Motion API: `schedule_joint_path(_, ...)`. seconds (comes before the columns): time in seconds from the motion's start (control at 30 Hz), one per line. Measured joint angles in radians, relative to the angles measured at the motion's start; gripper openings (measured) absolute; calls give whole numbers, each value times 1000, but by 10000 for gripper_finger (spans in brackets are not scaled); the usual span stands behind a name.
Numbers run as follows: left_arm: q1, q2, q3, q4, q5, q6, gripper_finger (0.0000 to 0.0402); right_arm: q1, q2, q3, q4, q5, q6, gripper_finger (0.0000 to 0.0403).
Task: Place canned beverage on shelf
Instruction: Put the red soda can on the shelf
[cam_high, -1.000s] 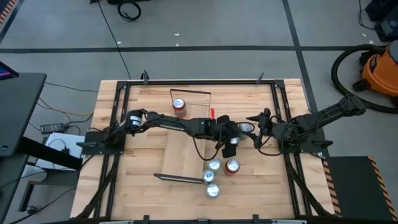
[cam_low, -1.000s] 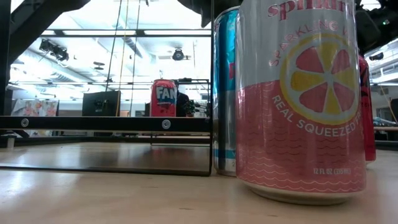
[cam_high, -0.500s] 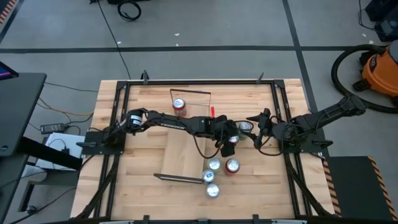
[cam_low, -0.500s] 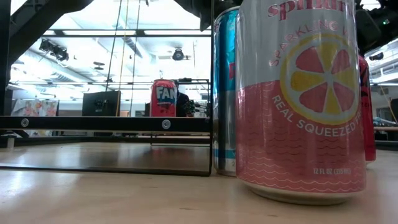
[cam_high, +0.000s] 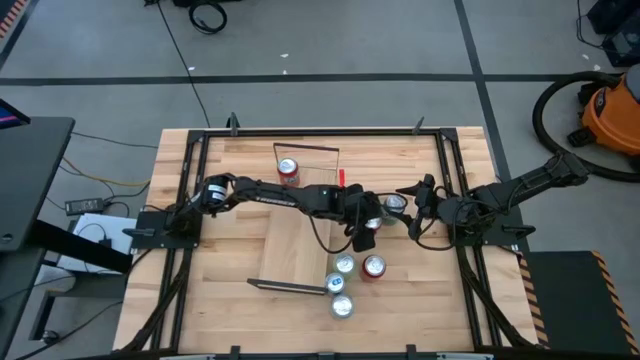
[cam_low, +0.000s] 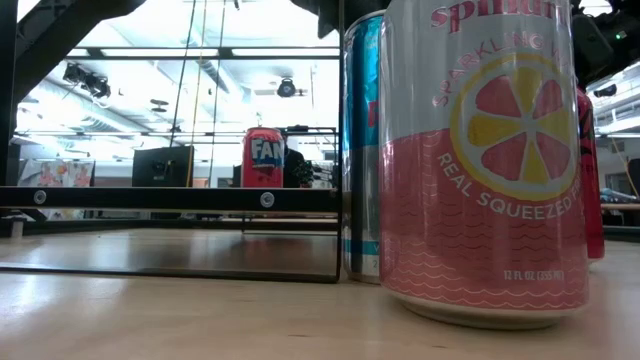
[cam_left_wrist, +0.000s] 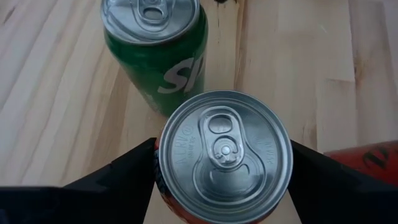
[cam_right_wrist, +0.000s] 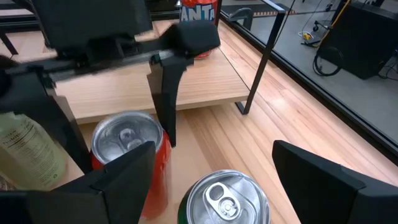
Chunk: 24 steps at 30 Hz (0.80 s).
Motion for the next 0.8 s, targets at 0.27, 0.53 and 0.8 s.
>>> schedule_joint_path(0.27,0,-14,13,-43,-3,-2,304,0,0,0,1,0,0,334)
schedule_joint_path(0.53,-4,-48,14,-69,-43,-3,305,0,0,0,9,-3,0,334)
schedule_joint_path(0.8,-10,-106,13,-124,-126,-6,306,0,1,-1,7,-22,0,334)
